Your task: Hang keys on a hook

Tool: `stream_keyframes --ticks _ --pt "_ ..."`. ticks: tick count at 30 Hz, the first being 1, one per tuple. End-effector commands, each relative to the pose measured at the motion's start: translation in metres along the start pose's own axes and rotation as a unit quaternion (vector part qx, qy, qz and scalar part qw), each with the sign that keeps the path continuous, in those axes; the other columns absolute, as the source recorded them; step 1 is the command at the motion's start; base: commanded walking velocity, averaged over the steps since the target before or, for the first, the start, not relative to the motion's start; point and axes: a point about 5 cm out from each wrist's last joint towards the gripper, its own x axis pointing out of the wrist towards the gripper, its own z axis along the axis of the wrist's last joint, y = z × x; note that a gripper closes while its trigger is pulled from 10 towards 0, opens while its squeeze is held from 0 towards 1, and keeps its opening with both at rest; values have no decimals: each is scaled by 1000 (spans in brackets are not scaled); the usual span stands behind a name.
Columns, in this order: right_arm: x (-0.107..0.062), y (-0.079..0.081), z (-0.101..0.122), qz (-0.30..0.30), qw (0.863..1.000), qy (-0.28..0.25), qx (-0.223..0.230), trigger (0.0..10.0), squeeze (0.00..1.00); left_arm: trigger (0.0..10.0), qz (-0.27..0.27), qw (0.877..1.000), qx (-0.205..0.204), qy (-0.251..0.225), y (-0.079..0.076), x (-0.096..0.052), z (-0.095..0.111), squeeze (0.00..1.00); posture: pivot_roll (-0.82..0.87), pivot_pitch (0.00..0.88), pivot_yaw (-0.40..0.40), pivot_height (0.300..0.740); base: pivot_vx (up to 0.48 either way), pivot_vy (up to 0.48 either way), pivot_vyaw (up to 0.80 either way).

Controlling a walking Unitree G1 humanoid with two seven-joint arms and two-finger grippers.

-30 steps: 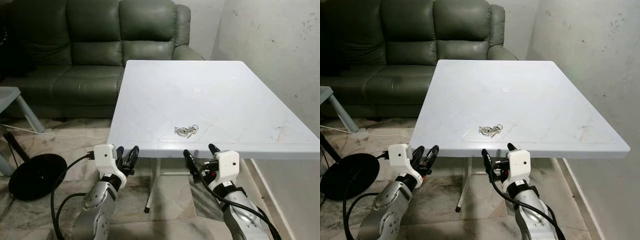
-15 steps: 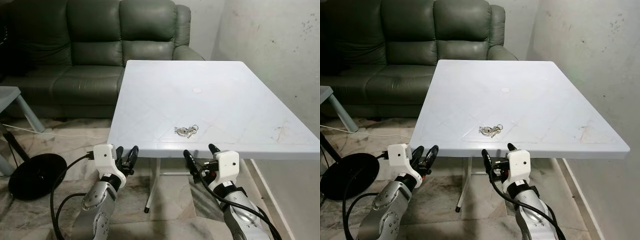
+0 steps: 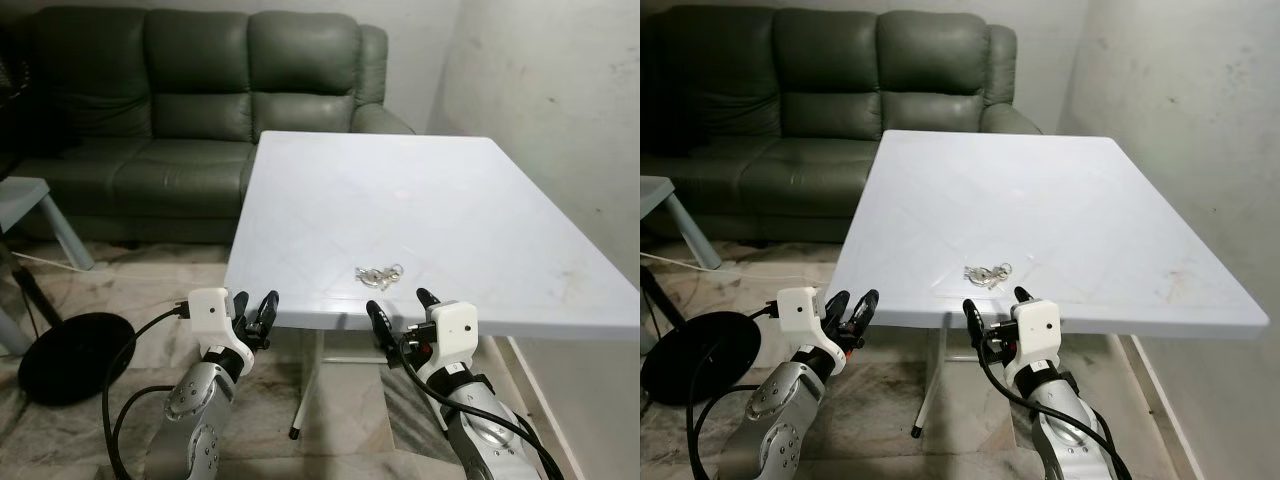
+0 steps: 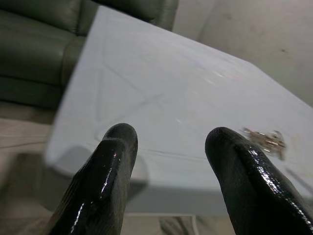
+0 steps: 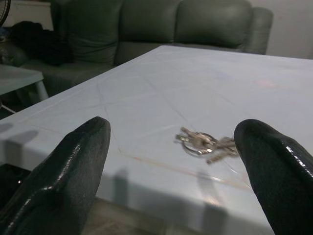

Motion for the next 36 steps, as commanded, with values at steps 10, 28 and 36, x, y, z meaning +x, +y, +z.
stream_keyframes --ticks 10,28,36 --pt "1 2 0 8 1000 2 -3 10000 0 10000 -3 1000 3 -8 -2 1 4 0 28 0 -44 740 436 0 0" --pt "4 -2 0 18 1000 4 -8 10000 0 10000 -14 1000 11 -3 -12 1 1 0 30 0 -44 740 145 0 0" --pt "13 -15 4 62 997 11 -41 10000 0 10000 -62 998 21 23 -27 -3 -8 0 27 0 -40 740 0 0 0"
